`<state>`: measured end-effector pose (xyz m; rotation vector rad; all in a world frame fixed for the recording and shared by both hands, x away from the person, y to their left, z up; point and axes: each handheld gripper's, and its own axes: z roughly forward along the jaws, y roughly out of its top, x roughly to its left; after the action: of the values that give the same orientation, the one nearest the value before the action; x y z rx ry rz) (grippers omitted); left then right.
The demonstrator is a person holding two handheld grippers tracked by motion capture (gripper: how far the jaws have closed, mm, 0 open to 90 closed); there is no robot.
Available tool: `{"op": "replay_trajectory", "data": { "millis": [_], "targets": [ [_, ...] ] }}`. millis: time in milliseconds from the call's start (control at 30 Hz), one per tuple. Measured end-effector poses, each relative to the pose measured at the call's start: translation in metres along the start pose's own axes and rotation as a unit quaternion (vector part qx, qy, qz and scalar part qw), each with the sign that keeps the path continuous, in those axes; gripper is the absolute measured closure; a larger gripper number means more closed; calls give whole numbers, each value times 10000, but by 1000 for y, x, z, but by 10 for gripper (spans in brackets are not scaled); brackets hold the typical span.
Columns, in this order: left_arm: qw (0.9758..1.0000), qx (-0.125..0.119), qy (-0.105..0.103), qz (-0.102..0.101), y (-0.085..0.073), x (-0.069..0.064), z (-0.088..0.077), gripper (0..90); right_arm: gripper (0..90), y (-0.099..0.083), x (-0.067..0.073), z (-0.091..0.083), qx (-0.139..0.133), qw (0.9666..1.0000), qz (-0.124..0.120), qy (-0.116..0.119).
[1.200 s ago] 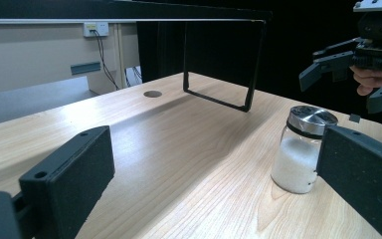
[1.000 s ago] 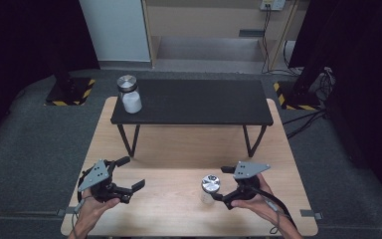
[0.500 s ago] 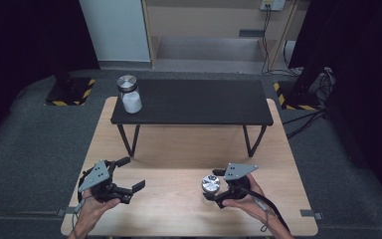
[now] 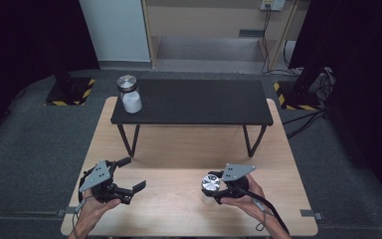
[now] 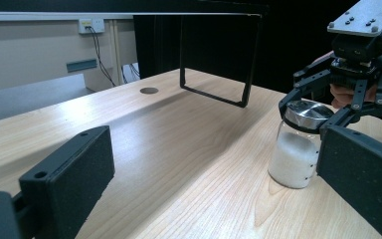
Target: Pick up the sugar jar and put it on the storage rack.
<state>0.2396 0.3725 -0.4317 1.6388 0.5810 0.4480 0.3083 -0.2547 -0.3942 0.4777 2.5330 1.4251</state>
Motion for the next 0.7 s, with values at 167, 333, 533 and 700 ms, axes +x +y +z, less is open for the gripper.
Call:
{"op": "replay_trajectory", "data": {
  "millis": [167, 333, 533, 700],
  "targets": [
    [10000, 20, -11, -1, 0, 1, 1, 7, 347, 2, 3, -3, 28, 9999, -60, -91],
    [10000, 26, -18, 5, 0, 0, 1, 7, 347, 9, 2, -13, -60, 9999, -28, -99],
    [10000, 28, -28, 6, 0, 1, 1, 7, 347, 25, -1, -33, -233, 9997, 38, -108],
    [10000, 21, -31, -7, 0, 1, 1, 7, 347, 43, -5, -50, -221, 9996, 63, -159]
  ]
}}
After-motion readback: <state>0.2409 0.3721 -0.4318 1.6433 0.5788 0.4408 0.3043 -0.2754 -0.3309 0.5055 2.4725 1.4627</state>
